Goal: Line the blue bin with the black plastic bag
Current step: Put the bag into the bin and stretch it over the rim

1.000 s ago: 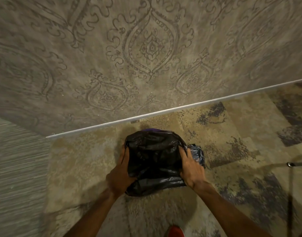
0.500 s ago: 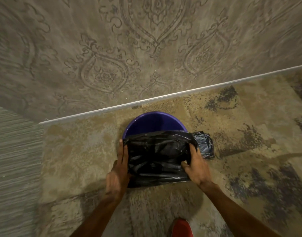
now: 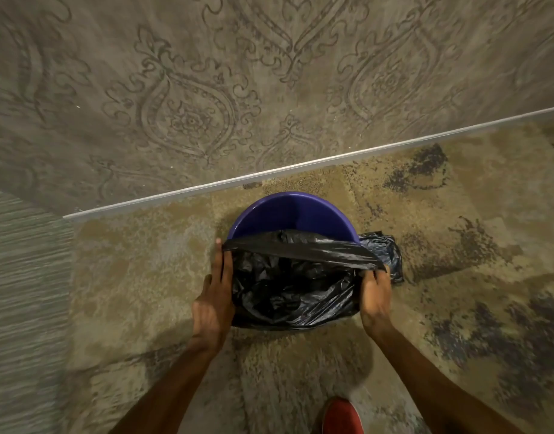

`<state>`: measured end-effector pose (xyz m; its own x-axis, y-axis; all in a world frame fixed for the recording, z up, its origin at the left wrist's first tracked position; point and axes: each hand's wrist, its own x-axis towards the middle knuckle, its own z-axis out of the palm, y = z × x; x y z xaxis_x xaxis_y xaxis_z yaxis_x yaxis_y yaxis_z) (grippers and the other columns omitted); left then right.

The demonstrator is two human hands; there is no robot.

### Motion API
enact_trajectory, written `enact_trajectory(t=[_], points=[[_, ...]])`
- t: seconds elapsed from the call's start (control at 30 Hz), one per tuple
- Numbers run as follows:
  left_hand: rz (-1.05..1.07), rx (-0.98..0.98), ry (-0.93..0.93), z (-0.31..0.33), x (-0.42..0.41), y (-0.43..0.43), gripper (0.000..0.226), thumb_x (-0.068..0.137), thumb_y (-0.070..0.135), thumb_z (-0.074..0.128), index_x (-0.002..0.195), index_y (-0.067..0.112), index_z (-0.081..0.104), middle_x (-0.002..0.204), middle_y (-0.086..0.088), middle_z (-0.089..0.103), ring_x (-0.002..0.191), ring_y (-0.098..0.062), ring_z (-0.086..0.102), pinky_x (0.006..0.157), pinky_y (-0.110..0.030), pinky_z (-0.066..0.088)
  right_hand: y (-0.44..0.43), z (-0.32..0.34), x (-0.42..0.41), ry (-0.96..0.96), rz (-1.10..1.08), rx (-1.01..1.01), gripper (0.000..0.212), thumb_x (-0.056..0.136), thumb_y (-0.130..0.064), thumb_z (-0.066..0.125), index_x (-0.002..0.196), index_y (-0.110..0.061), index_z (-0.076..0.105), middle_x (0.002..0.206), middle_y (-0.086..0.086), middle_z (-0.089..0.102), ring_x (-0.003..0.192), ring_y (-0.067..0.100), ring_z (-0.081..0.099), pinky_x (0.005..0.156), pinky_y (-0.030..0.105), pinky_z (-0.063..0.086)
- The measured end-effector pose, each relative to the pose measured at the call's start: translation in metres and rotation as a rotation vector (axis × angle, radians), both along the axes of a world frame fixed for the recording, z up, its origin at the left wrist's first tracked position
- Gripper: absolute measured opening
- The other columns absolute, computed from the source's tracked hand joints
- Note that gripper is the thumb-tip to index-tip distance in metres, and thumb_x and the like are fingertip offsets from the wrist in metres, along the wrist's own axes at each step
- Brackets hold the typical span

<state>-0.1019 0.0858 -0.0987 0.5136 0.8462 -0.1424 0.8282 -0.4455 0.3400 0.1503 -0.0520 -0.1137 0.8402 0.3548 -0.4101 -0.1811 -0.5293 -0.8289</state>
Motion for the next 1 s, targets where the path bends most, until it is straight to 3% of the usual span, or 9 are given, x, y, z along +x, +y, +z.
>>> enact_trajectory(t=[0.1, 0.17, 0.3, 0.4, 0.5, 0.63, 0.77, 0.87, 1.0], points=[[-0.035, -0.123, -0.118, -0.011, -0.002, 0.015, 0.106, 0.085, 0.035, 0.065, 0.154, 0.033, -0.015, 0.164, 0.009, -0.016, 0.141, -0.028, 0.038, 0.081, -0.041, 0.060, 0.012, 0.008, 0.012, 0.221, -0.187, 0.110, 0.013, 0.097, -0.017, 0.049, 0.096, -0.013, 0.061, 0.107, 0.011, 0.061, 0.094, 0.023, 0.058, 0.078, 0.036, 0.049], [-0.107, -0.202, -0.187, -0.016, -0.006, 0.026, 0.105, 0.084, 0.038, 0.066, 0.153, 0.037, -0.013, 0.164, 0.010, -0.013, 0.148, -0.026, 0.023, 0.106, -0.046, 0.046, 0.019, 0.014, 0.023, 0.239, -0.178, 0.079, 0.018, 0.095, -0.016, 0.048, 0.092, -0.006, 0.061, 0.099, 0.016, 0.061, 0.086, 0.026, 0.057, 0.068, 0.034, 0.048], [-0.227, -0.348, -0.229, -0.017, -0.022, 0.052, 0.103, 0.079, 0.048, 0.070, 0.152, 0.046, -0.003, 0.164, 0.006, -0.006, 0.151, -0.019, 0.006, 0.119, -0.041, 0.024, 0.032, 0.031, 0.039, 0.069, -0.008, -0.160, 0.027, 0.093, -0.017, 0.051, 0.087, -0.001, 0.072, 0.103, 0.020, 0.069, 0.091, 0.038, 0.066, 0.079, 0.050, 0.057], [-0.119, -0.499, -0.295, -0.002, -0.024, 0.060, 0.085, 0.077, 0.057, 0.063, 0.149, 0.049, 0.019, 0.160, 0.008, 0.008, 0.146, -0.004, 0.015, 0.115, -0.025, 0.027, 0.034, 0.046, 0.042, -0.032, 0.144, -0.351, 0.025, 0.092, -0.018, 0.051, 0.088, -0.006, 0.073, 0.108, 0.016, 0.064, 0.092, 0.034, 0.063, 0.078, 0.042, 0.053], [0.077, -0.334, -0.225, 0.009, -0.016, 0.058, 0.053, 0.087, 0.033, 0.060, 0.137, 0.021, 0.052, 0.137, -0.007, 0.036, 0.120, -0.022, 0.049, 0.097, -0.032, 0.050, 0.033, 0.057, 0.047, -0.018, 0.290, -0.396, 0.026, 0.089, -0.005, 0.051, 0.068, -0.012, 0.063, 0.072, 0.012, 0.063, 0.059, 0.021, 0.055, 0.054, 0.029, 0.042], [0.373, -0.196, -0.114, 0.031, 0.004, 0.045, 0.022, 0.093, 0.031, 0.055, 0.091, 0.011, 0.064, 0.094, -0.002, 0.040, 0.082, -0.028, 0.058, 0.065, -0.036, 0.050, 0.029, 0.067, 0.049, 0.418, 0.126, -0.281, 0.026, 0.091, -0.007, 0.054, 0.066, -0.014, 0.055, 0.039, -0.006, 0.041, 0.027, 0.005, 0.031, 0.030, 0.013, 0.022], [0.538, -0.312, -0.066, 0.042, 0.018, 0.029, 0.034, 0.085, 0.034, 0.067, 0.111, 0.011, 0.062, 0.108, -0.009, 0.041, 0.078, -0.026, 0.051, 0.068, -0.034, 0.044, 0.025, 0.065, 0.041, 0.589, 0.009, -0.224, 0.032, 0.094, -0.009, 0.048, 0.063, -0.016, 0.053, 0.042, -0.004, 0.048, 0.028, 0.004, 0.033, 0.031, 0.011, 0.023], [0.552, -0.406, -0.035, 0.042, 0.011, 0.018, 0.045, 0.077, 0.026, 0.076, 0.116, 0.010, 0.059, 0.117, -0.013, 0.044, 0.086, -0.031, 0.053, 0.076, -0.037, 0.045, 0.020, 0.068, 0.029, 0.688, -0.170, -0.080, 0.025, 0.100, -0.007, 0.044, 0.084, -0.006, 0.062, 0.050, 0.003, 0.064, 0.030, 0.006, 0.049, 0.029, 0.014, 0.037], [0.551, -0.494, -0.141, 0.031, -0.002, 0.001, 0.046, 0.072, 0.016, 0.078, 0.116, 0.013, 0.066, 0.107, -0.009, 0.067, 0.098, -0.029, 0.061, 0.082, -0.039, 0.052, 0.012, 0.068, 0.011, 0.619, -0.331, 0.091, 0.016, 0.098, 0.002, 0.044, 0.102, -0.005, 0.058, 0.085, 0.015, 0.063, 0.065, 0.017, 0.061, 0.062, 0.031, 0.058]])
